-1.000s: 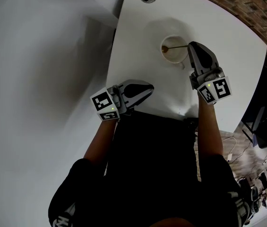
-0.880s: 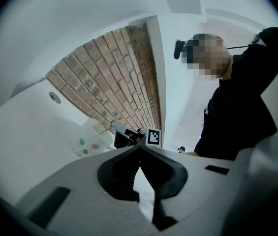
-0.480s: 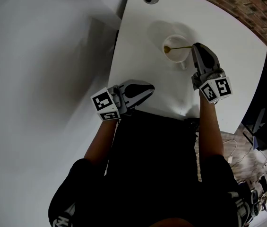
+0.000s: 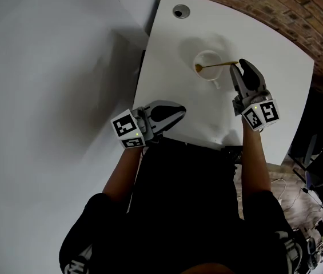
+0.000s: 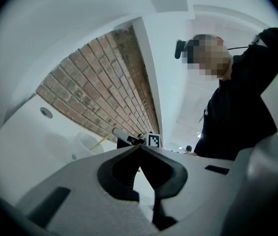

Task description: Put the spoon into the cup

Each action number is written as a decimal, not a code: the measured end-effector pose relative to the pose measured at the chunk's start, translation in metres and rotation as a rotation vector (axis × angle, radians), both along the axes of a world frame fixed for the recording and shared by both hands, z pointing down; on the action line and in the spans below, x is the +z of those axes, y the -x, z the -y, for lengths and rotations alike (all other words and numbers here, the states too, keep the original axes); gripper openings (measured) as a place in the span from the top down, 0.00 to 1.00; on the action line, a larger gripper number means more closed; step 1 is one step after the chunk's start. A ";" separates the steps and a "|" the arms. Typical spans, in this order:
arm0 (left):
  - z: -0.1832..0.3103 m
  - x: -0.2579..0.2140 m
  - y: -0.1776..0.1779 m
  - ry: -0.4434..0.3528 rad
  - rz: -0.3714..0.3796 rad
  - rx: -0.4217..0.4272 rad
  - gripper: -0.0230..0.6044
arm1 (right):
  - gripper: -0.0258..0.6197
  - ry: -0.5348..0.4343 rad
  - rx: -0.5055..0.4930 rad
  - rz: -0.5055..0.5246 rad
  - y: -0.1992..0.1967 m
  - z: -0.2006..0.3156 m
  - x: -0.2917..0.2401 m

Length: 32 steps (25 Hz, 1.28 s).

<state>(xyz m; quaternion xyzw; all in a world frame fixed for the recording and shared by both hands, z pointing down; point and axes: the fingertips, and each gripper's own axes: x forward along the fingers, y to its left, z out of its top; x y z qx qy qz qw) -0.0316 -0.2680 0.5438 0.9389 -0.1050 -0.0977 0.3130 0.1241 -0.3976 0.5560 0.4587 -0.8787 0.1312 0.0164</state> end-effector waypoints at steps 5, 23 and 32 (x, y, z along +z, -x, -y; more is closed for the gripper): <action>-0.001 -0.024 -0.003 -0.075 -0.020 0.013 0.94 | 0.76 -0.113 0.024 -0.027 -0.016 -0.012 -0.056; -0.047 -0.147 -0.039 -0.345 -0.098 0.018 0.94 | 0.95 -0.411 -0.291 0.005 0.007 -0.180 -0.240; -0.146 -0.166 -0.081 -0.360 -0.031 -0.060 0.94 | 0.95 -0.314 -0.559 -0.046 -0.014 -0.292 -0.205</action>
